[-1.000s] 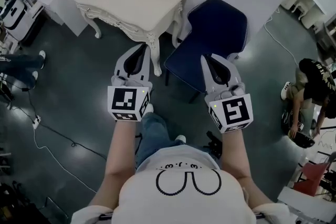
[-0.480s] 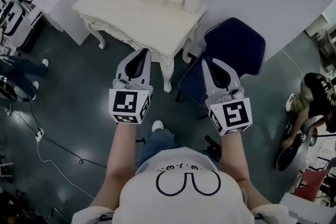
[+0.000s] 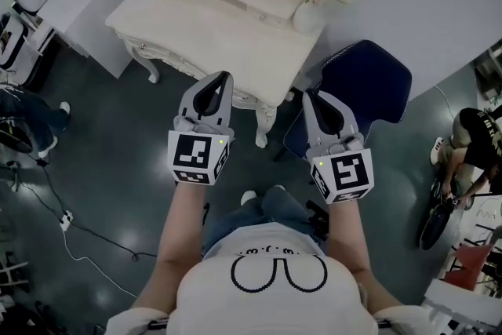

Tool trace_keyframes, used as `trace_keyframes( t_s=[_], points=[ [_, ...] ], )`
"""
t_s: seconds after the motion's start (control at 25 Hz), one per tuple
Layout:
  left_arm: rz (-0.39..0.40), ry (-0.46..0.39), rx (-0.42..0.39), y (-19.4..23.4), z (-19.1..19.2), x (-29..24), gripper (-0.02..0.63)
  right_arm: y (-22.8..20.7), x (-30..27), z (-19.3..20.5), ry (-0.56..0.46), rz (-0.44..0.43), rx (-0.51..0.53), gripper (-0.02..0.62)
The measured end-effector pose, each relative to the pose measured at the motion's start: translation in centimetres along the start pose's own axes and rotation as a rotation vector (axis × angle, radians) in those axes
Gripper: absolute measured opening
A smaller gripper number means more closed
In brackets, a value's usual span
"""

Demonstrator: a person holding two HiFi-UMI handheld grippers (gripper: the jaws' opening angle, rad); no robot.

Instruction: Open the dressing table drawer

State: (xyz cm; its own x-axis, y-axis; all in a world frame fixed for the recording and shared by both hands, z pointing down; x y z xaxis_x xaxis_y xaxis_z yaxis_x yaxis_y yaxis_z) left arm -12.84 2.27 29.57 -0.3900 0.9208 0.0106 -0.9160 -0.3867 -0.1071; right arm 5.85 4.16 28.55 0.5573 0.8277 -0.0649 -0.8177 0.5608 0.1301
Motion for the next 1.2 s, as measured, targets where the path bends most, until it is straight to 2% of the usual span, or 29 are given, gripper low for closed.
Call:
trace_keyframes(
  t_s=[0.52,0.76,1.0,1.2],
  points=[
    [0.098,0.023,0.014,4.4,3.5,-6.9,0.006,-2.1,-8.4,3.0,0.032,0.044,-0.058,0.002],
    [0.173,0.063,0.016,7.6,5.5,-13.3,0.006,-4.7,-15.0,5.2,0.064,0.086,-0.094,0.002],
    [0.269,0.138,0.026,10.7,7.5,-21.4,0.006,-8.4,-21.0,6.4,0.093,0.173,-0.137,0.002],
    [0.314,0.208,0.045,11.6,9.4,-26.9,0.008,-11.0,-24.3,7.6,0.129,0.233,-0.165,0.002]
  ],
)
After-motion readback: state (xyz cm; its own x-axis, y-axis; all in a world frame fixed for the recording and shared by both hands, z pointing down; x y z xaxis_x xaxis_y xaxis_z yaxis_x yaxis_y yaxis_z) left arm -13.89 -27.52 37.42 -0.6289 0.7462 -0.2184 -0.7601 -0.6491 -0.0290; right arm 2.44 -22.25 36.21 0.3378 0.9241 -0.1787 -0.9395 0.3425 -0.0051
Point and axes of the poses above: the fingertips, and each gripper's own axes: x backward along the fingers, y to its left, z out of its underside, the point moved 5 cm from there along x, backward along the fingers, and after that the axes turned 3 degrees about -x, right-handed, at the moved point
